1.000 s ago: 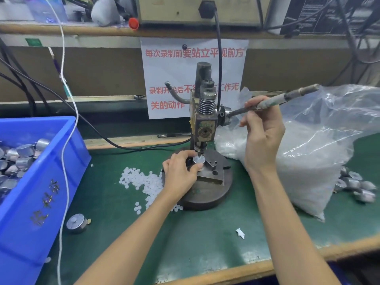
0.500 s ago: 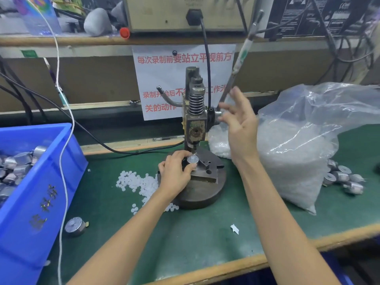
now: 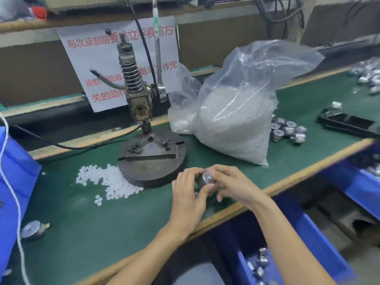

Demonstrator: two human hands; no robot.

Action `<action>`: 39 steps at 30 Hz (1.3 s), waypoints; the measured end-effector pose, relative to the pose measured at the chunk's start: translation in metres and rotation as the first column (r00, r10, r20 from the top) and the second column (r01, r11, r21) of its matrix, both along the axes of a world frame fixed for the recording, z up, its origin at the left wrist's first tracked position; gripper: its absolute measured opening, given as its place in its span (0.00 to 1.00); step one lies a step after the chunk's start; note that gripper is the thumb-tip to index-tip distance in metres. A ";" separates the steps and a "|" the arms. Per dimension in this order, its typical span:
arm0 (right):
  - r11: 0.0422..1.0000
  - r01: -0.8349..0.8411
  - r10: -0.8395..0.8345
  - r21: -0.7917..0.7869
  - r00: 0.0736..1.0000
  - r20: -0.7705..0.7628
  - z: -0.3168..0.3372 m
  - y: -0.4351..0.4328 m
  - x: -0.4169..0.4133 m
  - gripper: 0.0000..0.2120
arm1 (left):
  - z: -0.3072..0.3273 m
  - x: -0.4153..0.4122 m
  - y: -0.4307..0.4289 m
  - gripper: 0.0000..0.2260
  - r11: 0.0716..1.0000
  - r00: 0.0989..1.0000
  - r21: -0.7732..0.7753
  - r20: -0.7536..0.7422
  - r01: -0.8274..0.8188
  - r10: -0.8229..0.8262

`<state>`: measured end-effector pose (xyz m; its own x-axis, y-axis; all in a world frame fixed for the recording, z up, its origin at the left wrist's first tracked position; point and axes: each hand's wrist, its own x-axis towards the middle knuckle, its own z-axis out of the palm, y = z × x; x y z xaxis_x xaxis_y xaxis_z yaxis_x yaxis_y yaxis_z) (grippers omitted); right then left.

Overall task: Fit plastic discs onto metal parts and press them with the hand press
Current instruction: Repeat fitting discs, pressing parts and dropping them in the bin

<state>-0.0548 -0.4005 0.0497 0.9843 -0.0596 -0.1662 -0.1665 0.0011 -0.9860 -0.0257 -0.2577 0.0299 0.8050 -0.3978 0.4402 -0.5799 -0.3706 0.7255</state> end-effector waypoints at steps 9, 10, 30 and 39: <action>0.968 0.251 -0.246 0.024 0.959 -0.141 -0.035 -0.054 -0.094 0.08 | -0.017 -0.052 -0.056 0.14 0.924 0.952 0.251 0.029 0.287 -0.304; 0.965 0.262 -0.257 0.010 0.952 -0.168 -0.043 -0.060 -0.102 0.08 | -0.020 -0.056 -0.059 0.14 0.901 0.940 0.304 0.046 0.309 -0.337; 0.756 0.228 -0.623 -0.614 0.537 -0.568 -0.281 -0.086 -0.160 0.09 | -0.025 -0.067 -0.058 0.09 0.845 0.899 0.314 -0.086 0.434 -0.430; 0.295 0.875 -0.941 -0.383 0.337 0.044 -0.177 -0.106 -0.124 0.14 | -0.010 -0.056 -0.051 0.07 0.864 0.910 0.290 -0.066 0.411 -0.410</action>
